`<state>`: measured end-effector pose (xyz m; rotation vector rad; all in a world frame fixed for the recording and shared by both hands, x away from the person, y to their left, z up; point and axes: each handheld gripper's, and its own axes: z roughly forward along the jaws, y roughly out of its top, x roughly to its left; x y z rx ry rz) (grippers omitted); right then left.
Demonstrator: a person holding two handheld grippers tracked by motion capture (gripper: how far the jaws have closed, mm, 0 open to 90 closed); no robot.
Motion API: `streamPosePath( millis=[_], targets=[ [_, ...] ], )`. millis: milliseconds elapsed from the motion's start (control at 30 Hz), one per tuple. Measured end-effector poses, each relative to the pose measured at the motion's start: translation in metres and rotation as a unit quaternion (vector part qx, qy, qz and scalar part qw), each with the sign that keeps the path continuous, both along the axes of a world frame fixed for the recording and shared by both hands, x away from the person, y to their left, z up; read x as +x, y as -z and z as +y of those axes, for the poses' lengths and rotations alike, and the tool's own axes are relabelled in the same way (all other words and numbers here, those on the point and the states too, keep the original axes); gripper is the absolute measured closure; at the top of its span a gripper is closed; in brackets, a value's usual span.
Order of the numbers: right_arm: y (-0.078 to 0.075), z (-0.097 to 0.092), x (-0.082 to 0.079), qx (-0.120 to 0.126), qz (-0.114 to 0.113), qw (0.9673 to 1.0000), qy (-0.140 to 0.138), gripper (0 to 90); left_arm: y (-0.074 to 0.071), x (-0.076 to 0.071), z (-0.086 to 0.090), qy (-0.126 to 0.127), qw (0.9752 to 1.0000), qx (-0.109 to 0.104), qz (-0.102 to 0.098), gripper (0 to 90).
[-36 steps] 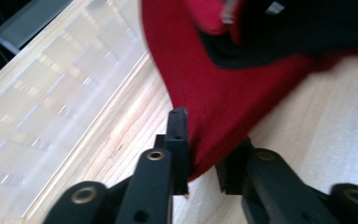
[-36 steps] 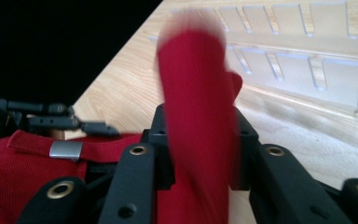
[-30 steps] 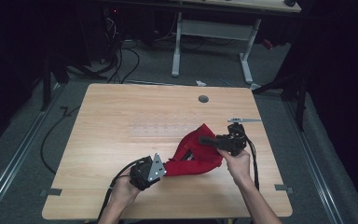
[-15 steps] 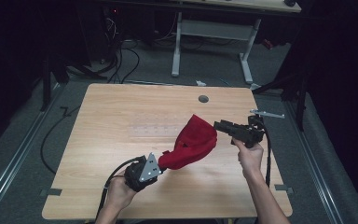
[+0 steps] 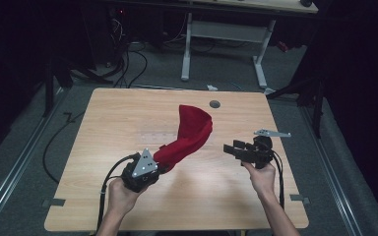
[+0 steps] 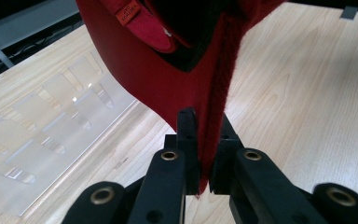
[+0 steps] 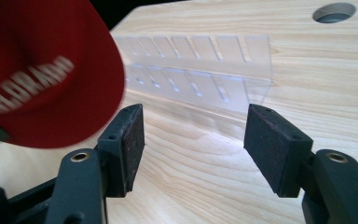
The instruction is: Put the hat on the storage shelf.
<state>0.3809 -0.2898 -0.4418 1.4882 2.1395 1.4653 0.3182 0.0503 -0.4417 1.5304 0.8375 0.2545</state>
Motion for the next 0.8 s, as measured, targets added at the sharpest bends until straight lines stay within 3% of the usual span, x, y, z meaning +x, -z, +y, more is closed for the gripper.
streamPosePath(
  millis=[200,367,467,667,800],
  targets=[
    [0.030,0.005,0.000,-0.075,-0.017,0.9969,0.019,36.6,-0.002,0.009,0.000,-0.011,0.9998,-0.004,0.015,85.7],
    [0.055,0.005,0.000,-0.106,-0.010,0.9936,0.036,35.1,0.000,0.014,-0.003,-0.015,0.9996,-0.011,0.019,85.6],
    [0.062,0.006,0.000,-0.142,-0.019,0.9884,0.050,34.7,0.001,0.018,-0.005,-0.015,0.9993,-0.026,0.023,85.7],
    [0.072,0.010,0.000,-0.180,-0.031,0.9811,0.065,34.6,0.001,0.024,-0.005,-0.023,0.9986,-0.039,0.028,85.6],
    [0.082,0.013,0.000,-0.206,-0.025,0.9762,0.063,34.8,-0.001,0.027,-0.001,-0.034,0.9974,-0.056,0.031,85.6]
  ],
)
